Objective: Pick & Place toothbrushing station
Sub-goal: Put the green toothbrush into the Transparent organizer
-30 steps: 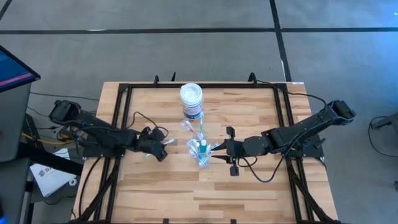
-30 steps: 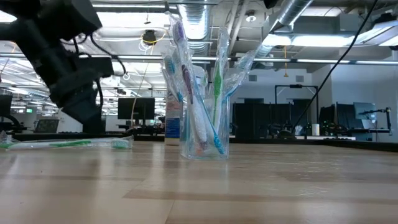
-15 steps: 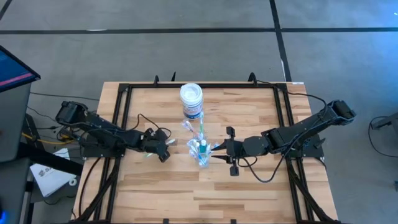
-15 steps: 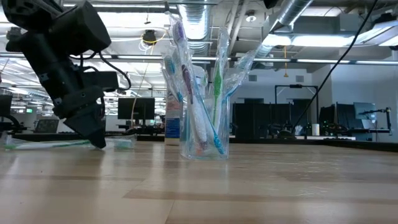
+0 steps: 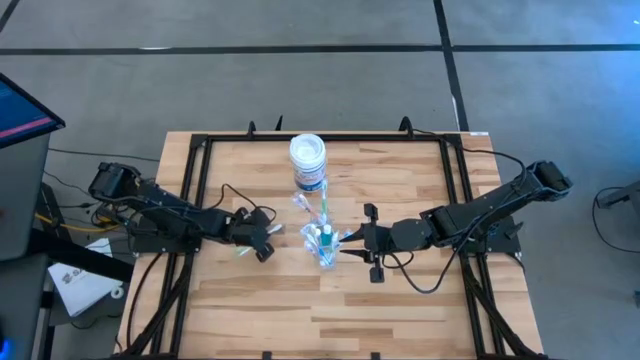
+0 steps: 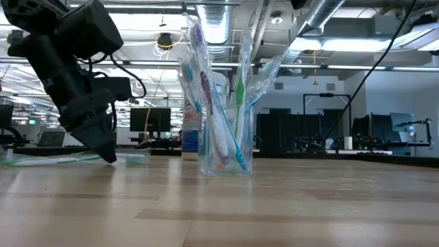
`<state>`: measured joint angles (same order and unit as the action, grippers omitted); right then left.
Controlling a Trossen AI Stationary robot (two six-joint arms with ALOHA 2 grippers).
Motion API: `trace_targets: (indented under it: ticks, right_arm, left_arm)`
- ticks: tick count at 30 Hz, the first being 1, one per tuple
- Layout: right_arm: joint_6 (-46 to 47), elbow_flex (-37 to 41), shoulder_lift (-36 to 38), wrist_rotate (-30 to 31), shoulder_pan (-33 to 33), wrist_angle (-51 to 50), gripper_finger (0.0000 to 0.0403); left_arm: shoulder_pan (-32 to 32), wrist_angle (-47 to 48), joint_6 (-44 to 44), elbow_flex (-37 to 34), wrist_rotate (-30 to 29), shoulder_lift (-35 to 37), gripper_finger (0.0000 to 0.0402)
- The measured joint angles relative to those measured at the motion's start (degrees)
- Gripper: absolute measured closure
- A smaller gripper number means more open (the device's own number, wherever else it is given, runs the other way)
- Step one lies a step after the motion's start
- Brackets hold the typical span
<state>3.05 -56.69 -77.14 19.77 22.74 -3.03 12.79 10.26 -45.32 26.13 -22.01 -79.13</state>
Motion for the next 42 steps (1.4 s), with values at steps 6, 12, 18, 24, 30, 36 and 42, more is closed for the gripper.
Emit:
trace_targets:
  ticks: [6,12,18,24,30,36,42]
  right_arm:
    - [0.0,0.0,0.0,0.02,0.0,0.0,0.0305]
    - [0.0,0.0,0.0,0.02,0.0,-0.02,0.0305]
    - [0.02,0.0,0.0,0.02,0.0,-0.04,0.0305]
    - [0.02,0.0,0.0,0.0,0.0,-0.04,0.0305]
    - [0.02,0.0,0.0,0.0,0.0,-0.02,0.0305]
    - [0.0,0.0,0.0,0.02,0.0,0.61,0.0305]
    - [-0.33,0.0,-0.02,0.02,-0.04,2.76,0.0305]
  left_arm:
    - [0.01,-0.44,0.0,0.0,0.03,0.0,0.0376]
    - [0.01,-0.56,0.0,0.01,-0.01,1.25,0.039]
    - [0.44,-1.1,0.08,0.07,-1.06,7.06,0.038]
    - [3.29,-2.21,0.34,0.07,-5.91,15.47,0.0388]
    - [7.12,-6.78,4.25,0.07,-9.56,21.66,0.038]
    - [10.22,-21.4,14.31,0.07,-10.6,23.52,0.0387]
    - [12.75,-31.63,21.48,0.07,-10.59,23.56,0.038]
